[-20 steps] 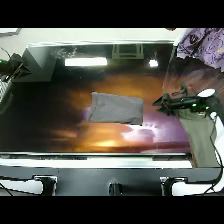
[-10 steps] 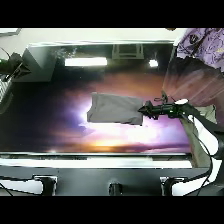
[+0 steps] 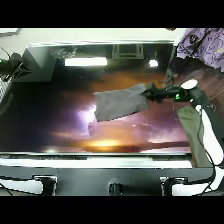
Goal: Fold the clothes and pants, and hang the long-sleeved shirts on hangers.
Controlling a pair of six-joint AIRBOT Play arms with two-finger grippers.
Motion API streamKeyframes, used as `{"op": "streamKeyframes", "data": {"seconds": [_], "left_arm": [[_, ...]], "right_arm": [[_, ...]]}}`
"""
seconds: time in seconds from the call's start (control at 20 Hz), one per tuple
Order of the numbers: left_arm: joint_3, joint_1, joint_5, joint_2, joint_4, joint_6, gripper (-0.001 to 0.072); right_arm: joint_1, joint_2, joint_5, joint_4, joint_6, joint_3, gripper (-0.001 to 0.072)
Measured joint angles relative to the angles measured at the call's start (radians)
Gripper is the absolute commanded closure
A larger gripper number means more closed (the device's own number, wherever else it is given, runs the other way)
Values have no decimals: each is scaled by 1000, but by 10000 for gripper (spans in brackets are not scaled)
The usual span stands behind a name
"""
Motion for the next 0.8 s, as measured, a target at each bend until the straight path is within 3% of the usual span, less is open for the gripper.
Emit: {"op": "streamKeyframes", "data": {"seconds": [0.25, 0.8], "left_arm": [[0, 0, 0, 0, -1, 0, 689], [0, -1, -8, 0, -8, 0, 690]], "right_arm": [[-105, 30, 61, -212, 243, 243, 680], [-361, 96, 158, -488, 500, 433, 680]]}}
